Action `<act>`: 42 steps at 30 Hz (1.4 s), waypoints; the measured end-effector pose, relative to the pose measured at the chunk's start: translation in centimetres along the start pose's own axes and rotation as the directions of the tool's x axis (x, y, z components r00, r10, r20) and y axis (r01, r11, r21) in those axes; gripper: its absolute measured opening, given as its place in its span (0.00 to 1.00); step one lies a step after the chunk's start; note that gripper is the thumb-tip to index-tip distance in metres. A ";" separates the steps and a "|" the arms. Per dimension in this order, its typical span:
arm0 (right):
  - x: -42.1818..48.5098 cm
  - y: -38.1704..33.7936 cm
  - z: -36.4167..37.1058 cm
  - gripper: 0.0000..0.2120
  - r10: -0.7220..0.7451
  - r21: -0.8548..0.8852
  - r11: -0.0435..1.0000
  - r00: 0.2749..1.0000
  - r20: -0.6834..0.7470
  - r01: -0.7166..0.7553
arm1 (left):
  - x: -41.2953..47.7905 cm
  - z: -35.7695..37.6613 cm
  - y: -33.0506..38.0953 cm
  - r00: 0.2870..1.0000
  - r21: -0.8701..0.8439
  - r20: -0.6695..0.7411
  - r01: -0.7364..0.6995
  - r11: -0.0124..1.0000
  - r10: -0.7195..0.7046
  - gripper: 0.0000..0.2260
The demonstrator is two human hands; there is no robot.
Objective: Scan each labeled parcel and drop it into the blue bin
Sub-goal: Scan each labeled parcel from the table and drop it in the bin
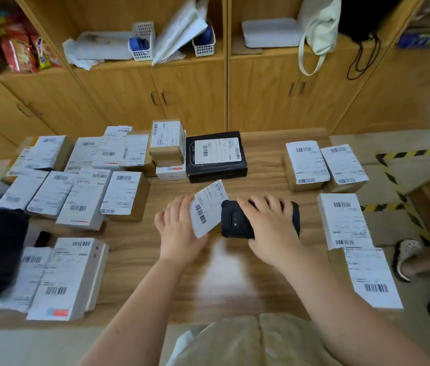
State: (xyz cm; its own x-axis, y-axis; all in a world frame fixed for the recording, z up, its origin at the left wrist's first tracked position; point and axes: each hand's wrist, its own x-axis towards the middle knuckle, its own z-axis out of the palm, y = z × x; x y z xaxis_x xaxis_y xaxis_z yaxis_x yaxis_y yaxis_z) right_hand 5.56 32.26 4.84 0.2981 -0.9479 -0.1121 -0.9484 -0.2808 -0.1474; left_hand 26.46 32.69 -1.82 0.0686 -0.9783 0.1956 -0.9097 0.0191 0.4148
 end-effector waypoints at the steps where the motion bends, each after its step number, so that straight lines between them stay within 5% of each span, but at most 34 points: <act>1: 0.0 -0.4 0.1 0.42 0.004 -0.005 1.000 1.000 -0.006 -0.004 | 0.1 -0.1 -0.2 1.000 0.008 -0.006 -0.014 1.000 0.014 0.43; 18: -0.9 0.7 -0.3 0.38 0.236 0.085 0.969 0.971 -0.043 -0.232 | 2.5 -0.5 2.5 0.997 -0.009 0.013 -0.072 0.997 0.072 0.41; 28: -3.7 3.9 -1.2 0.40 0.361 0.000 0.931 0.923 -0.131 -0.365 | 4.9 1.7 7.0 0.955 -0.046 0.115 -0.270 0.962 0.273 0.41; 36: -5.8 6.3 -1.8 0.40 0.525 0.105 0.851 0.835 -0.167 -0.514 | 5.5 2.1 10.9 0.915 -0.089 0.204 -0.336 0.938 0.348 0.41; 42: -10.5 9.7 -3.3 0.38 0.721 0.260 0.692 0.660 -0.209 -0.674 | 4.1 1.7 17.5 0.929 -0.299 0.122 -0.302 0.905 0.350 0.41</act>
State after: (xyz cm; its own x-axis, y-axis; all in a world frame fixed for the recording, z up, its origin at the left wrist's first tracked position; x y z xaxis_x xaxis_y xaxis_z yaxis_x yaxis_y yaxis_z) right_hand -7.11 39.01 7.80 -0.5099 -0.8599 0.0248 -0.8288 0.4833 -0.2820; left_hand 10.16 28.68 4.68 -0.3040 -0.9273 0.2186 -0.7220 0.3739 0.5821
